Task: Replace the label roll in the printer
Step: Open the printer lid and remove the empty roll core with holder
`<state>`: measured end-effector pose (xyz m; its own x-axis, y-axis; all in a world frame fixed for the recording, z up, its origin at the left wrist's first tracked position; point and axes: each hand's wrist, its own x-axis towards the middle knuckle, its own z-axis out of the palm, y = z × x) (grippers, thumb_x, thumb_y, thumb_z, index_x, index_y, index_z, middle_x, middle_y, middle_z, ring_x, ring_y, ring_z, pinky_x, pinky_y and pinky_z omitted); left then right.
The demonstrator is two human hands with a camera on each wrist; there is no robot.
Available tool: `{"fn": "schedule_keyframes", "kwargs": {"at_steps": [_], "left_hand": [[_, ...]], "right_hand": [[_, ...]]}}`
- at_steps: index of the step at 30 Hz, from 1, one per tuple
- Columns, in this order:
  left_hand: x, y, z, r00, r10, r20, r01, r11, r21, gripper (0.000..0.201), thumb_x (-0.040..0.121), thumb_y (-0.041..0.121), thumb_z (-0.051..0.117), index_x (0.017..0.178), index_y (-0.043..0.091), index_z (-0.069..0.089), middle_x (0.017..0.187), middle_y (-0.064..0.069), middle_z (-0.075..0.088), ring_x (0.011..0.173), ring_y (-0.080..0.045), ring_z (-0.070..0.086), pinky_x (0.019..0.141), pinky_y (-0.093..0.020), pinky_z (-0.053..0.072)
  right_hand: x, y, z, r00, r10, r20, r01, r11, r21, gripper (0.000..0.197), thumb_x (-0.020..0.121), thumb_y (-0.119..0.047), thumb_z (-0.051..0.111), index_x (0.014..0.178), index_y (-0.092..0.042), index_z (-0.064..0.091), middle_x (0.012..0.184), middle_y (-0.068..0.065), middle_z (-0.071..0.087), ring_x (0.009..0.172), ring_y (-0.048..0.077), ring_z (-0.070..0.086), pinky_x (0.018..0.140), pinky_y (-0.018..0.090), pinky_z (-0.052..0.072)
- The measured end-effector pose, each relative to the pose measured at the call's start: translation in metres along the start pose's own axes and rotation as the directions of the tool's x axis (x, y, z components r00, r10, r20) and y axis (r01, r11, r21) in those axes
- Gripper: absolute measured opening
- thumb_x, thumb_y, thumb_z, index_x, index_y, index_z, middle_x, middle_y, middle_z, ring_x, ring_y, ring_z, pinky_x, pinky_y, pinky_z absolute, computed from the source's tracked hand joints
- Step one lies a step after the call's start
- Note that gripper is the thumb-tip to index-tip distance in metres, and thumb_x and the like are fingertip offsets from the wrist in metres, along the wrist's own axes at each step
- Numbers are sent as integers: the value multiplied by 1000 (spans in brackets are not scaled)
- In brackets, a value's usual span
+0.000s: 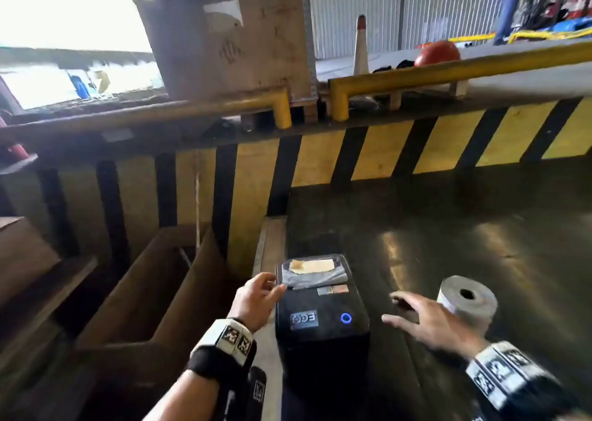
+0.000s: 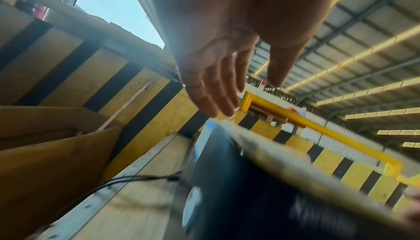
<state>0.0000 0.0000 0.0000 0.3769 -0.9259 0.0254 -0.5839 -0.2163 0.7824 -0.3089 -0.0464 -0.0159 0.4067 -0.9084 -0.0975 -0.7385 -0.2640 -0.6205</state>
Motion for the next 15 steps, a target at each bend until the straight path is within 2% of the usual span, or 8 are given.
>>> {"fn": "schedule_keyframes", "kwargs": {"at_steps": [1,2,3,5,7,10,12,15], "left_hand": [[0,-2,8,1000,-20,17,19,998,55,30,81,30,68,104,12,63,89,-3,67,85,-23,64,79,-25,51],[-3,-1,12,999,-30,12,28,989,143,37,81,34,67,108,10,62,97,-6,67,93,-25,64,85,-29,49],[-6,-3,16,999,-32,-4,33,984,178,41,81,37,66,110,8,60,103,-9,67,98,-27,62,88,-31,48],[-13,-6,19,996,-48,-78,60,985,164,48,82,40,65,114,6,58,109,-12,65,103,-29,60,92,-34,46],[-25,-15,22,991,-108,-82,118,985,128,55,80,45,64,120,7,56,114,-10,63,106,-27,59,96,-35,47],[-38,-23,25,979,-153,131,153,988,9,63,75,51,67,126,17,51,123,-2,61,107,-18,61,99,-36,48],[-48,-21,25,959,-125,253,135,991,-22,65,75,46,70,131,23,45,124,6,58,106,-11,57,97,-28,46],[-52,-18,25,949,-124,289,142,989,-43,75,72,34,76,136,23,37,123,7,54,106,-9,55,92,-21,45]], "right_hand": [[5,0,6,999,-39,21,38,999,12,107,54,-87,44,135,-16,45,136,0,55,119,8,54,103,20,33],[9,-1,12,997,-45,65,45,999,1,109,58,-85,46,139,-13,38,143,3,48,130,12,46,106,19,28],[9,-5,16,993,-57,100,58,998,-7,102,67,-76,52,142,-10,33,149,5,40,136,13,38,108,18,23],[11,-7,27,985,-62,163,64,998,-8,90,78,-58,59,145,-7,26,154,8,31,141,15,29,110,17,15],[12,-8,36,979,-79,188,76,997,20,93,77,-54,62,146,-5,23,154,11,29,142,16,27,111,18,15],[16,-13,42,980,-116,161,111,993,40,98,74,-52,67,145,-4,21,153,13,31,140,19,30,107,14,16],[20,-14,47,981,-119,156,110,992,66,98,73,-48,71,144,-2,22,150,15,36,138,22,34,101,9,18],[23,-14,54,980,-105,171,91,992,84,101,65,-52,74,141,-4,26,142,15,47,130,24,46,103,18,29]]}}
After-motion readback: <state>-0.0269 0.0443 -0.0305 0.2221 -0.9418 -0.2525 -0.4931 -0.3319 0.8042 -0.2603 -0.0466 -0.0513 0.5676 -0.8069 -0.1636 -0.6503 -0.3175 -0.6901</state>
